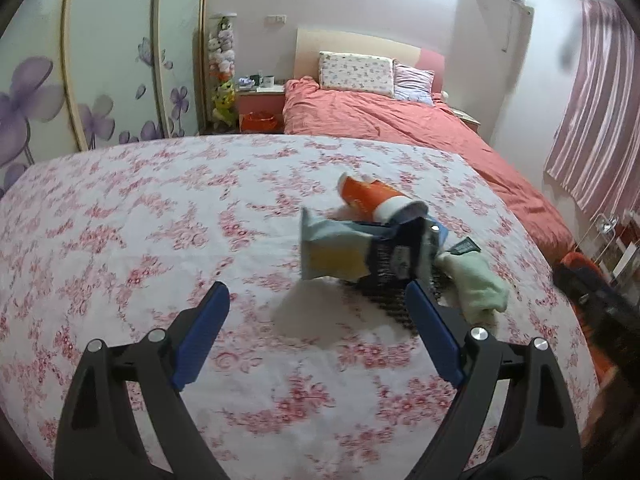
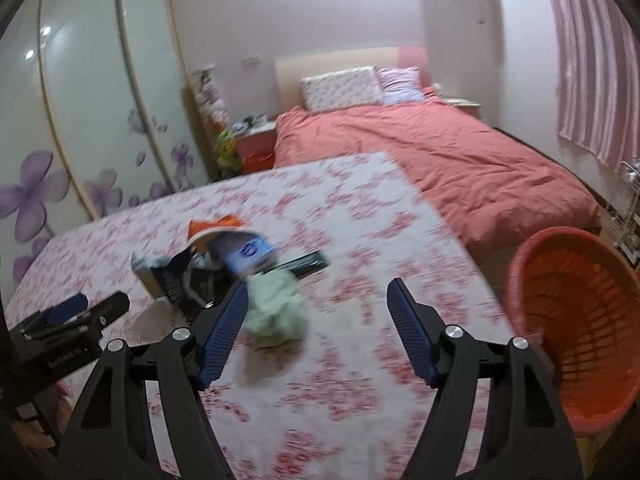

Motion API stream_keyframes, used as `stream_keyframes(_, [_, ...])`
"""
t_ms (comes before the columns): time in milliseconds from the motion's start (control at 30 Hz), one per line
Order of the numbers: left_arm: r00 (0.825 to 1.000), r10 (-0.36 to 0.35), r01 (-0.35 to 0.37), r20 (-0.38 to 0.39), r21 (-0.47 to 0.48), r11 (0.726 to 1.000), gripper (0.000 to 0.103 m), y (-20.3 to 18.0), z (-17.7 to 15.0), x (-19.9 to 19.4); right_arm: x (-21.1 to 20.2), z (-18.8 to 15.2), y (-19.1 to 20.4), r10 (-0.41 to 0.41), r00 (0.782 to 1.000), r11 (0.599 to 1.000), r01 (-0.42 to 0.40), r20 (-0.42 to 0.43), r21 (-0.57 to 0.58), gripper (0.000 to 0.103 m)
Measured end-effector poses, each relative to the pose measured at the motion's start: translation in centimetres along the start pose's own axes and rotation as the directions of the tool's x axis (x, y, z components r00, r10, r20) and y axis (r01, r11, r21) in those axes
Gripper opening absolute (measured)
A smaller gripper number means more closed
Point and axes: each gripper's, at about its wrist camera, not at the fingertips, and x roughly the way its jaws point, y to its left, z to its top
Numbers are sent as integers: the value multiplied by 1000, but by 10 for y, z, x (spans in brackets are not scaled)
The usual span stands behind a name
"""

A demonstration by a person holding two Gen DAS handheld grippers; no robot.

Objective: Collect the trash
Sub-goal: 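Grasp the pale green cloth with the right gripper while the left gripper approaches the snack bag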

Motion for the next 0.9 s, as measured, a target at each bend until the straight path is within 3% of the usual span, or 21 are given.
stream_keyframes(367, [999, -31, 30, -25, -12, 999, 88, 7, 5, 17, 52, -7, 29, 6, 992, 1000, -9, -128, -28, 64])
stream_keyframes(467, [999, -29, 29, -28, -5, 1000, 88, 5, 5, 22, 63, -8, 29, 10, 984, 1000, -13, -179, -19, 54])
stream_keyframes(600, [999, -33, 33, -31, 2, 999, 88, 3, 7, 29, 63, -10, 29, -4, 980, 999, -4, -198, -40, 23])
stream_keyframes(667, [999, -39, 39, -36, 5, 999, 88, 1, 9, 34, 55, -13, 29, -14, 984, 999, 4, -180, -53, 16])
stream_keyframes(900, [995, -68, 69, -76, 4, 998, 89, -5, 17, 56, 34, -16, 14, -42, 990, 998, 36, -132, -48, 15])
